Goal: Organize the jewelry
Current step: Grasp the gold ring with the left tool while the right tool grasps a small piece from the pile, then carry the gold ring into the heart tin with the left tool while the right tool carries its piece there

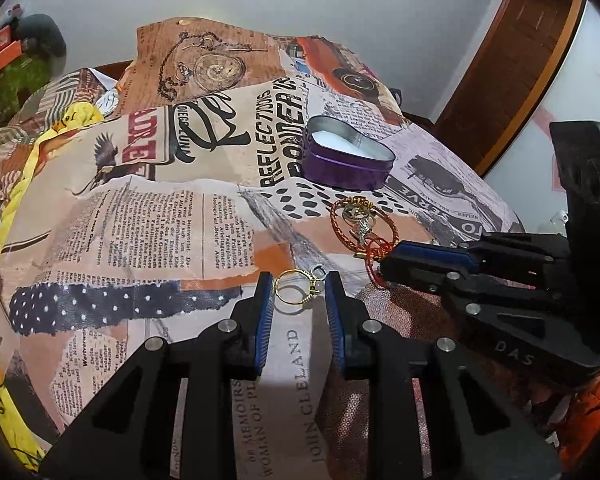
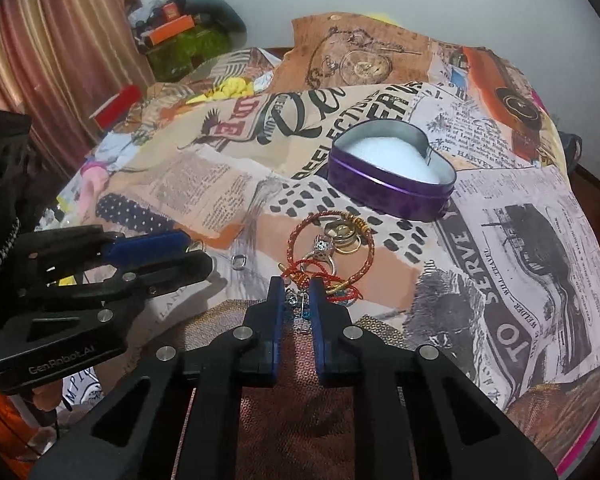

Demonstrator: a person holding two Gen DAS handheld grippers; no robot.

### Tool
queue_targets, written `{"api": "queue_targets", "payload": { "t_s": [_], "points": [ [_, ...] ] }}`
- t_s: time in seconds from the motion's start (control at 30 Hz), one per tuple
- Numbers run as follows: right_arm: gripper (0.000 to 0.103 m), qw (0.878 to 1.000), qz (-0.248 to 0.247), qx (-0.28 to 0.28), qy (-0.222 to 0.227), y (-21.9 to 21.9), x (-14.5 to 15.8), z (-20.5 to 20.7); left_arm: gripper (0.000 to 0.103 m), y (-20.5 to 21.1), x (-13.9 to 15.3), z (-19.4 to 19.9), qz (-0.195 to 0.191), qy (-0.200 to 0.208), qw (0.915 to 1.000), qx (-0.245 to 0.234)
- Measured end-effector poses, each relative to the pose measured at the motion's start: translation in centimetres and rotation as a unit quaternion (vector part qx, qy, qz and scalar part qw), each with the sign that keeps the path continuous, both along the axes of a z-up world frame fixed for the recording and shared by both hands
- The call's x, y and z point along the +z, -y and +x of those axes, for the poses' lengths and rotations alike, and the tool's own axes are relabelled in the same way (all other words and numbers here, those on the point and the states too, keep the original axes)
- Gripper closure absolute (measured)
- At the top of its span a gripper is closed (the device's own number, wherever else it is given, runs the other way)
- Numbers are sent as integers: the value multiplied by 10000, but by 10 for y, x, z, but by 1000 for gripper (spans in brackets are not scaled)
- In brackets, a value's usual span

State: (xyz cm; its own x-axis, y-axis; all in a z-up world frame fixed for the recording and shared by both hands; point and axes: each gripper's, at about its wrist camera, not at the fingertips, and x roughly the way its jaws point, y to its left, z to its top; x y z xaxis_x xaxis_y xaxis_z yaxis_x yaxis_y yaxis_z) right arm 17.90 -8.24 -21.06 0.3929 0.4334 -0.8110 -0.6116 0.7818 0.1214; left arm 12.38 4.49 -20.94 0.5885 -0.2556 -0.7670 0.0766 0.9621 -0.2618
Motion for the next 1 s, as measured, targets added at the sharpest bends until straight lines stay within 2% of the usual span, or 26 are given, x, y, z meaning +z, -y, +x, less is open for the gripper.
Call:
{"api": "queue_targets", "payload": {
  "t_s": [0.3, 0.6, 1.0],
  "points": [
    [92, 9995, -261, 114, 166, -9, -4, -3, 78, -2, -3, -1, 6, -40, 10000, 46],
    [98, 9998, 96, -44, 176, 1, 7, -2, 78, 2, 9, -1, 93, 95, 9999, 50],
    [98, 9963, 427, -364, 651, 25, 41, 1, 78, 14, 32, 6, 175, 412, 9990, -11]
  ]
}}
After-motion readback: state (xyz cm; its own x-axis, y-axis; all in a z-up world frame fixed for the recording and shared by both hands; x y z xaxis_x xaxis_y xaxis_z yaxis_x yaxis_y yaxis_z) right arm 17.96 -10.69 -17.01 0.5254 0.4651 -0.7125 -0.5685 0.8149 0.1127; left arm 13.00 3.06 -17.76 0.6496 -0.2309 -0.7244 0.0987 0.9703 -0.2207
